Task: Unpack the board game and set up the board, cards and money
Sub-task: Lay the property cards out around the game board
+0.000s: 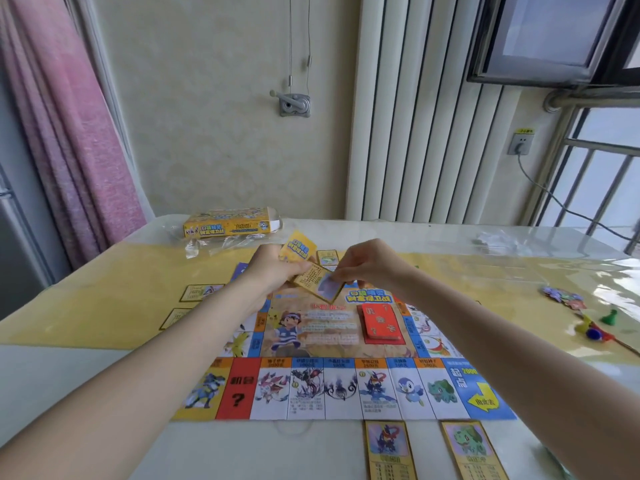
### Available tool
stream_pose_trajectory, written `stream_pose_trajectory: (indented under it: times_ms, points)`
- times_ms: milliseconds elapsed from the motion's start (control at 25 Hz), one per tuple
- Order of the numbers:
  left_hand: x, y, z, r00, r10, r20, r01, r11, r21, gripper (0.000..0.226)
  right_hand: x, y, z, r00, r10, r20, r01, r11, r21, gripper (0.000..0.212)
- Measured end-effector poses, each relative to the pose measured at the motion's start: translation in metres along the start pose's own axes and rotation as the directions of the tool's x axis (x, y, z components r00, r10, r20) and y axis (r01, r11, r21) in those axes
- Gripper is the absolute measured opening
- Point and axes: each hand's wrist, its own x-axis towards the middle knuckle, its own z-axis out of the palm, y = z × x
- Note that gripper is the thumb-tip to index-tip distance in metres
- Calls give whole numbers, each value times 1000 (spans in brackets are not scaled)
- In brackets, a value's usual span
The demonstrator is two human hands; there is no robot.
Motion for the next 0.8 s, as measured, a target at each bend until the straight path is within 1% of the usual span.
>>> stream_pose_trajectory:
  times_ms: [120, 160, 200, 240, 320, 360, 400, 440, 520, 640, 720, 800]
  points:
    - [23, 7, -6, 996, 86, 3, -86, 992, 91, 7, 28, 3, 5, 997, 11, 73, -16, 998, 68, 13]
    - [32, 9, -8, 995, 99, -11, -98, 991, 96, 4, 36, 4, 5, 995, 10, 103, -21, 994, 106, 14]
    - [42, 10, -10, 993, 106, -47, -101, 990, 96, 6, 45, 4, 5, 994, 11, 112, -27, 989, 145, 18]
    - [55, 10, -13, 990, 102, -99, -95, 993, 74, 12, 58, 5, 4, 996, 28, 84, -43, 981, 187, 23]
    - [78, 7, -19, 980, 73, -184, -69, 997, 31, 23, 83, 8, -1, 988, 138, -69, -115, 957, 267, 36]
    - [89, 3, -21, 977, 65, -201, -57, 997, 46, 26, 96, 10, -1, 970, 197, -141, -153, 950, 271, 42]
    - [98, -1, -22, 978, 66, -197, -50, 995, 81, 28, 106, 13, 2, 956, 231, -183, -185, 953, 238, 46]
    - [106, -5, -21, 982, 69, -177, -46, 991, 127, 29, 115, 17, 8, 950, 245, -193, -210, 960, 184, 49]
    - [120, -16, -14, 992, 77, -97, -51, 968, 245, 29, 131, 26, 23, 950, 254, -178, -242, 966, 90, 50]
    - [141, -33, -5, 998, 56, 19, -59, 900, 432, 23, 149, 39, 43, 948, 260, -185, -261, 965, 20, 52]
    - [149, -41, -3, 998, 29, 51, -51, 866, 498, 21, 157, 45, 49, 948, 244, -206, -259, 964, -52, 47]
    - [153, -45, -2, 998, 20, 52, -44, 860, 508, 18, 159, 48, 52, 958, 213, -192, -247, 954, -172, 40]
